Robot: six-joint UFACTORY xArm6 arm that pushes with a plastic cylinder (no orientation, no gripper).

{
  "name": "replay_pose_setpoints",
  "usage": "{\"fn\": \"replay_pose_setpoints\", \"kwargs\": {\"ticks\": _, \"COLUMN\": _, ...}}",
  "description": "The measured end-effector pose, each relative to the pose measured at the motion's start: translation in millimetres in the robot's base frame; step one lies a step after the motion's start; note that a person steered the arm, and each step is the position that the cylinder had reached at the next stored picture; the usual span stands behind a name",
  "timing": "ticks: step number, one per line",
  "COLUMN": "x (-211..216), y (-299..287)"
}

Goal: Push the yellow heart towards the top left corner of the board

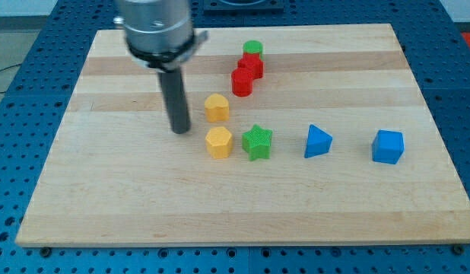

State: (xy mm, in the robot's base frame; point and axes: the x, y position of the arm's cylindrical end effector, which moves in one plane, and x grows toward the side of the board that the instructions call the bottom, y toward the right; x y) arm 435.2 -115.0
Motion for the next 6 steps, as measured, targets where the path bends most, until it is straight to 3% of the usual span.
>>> {"fn": "replay_pose_setpoints", "kwargs": {"ticks": 2, "x": 4, "y": 88}}
{"fn": "replay_pose_setpoints", "kwargs": {"ticks": 4, "x": -15, "y": 138}}
{"fn": "replay_pose_setpoints", "kwargs": {"ticks": 6, "x": -50, "y": 84}}
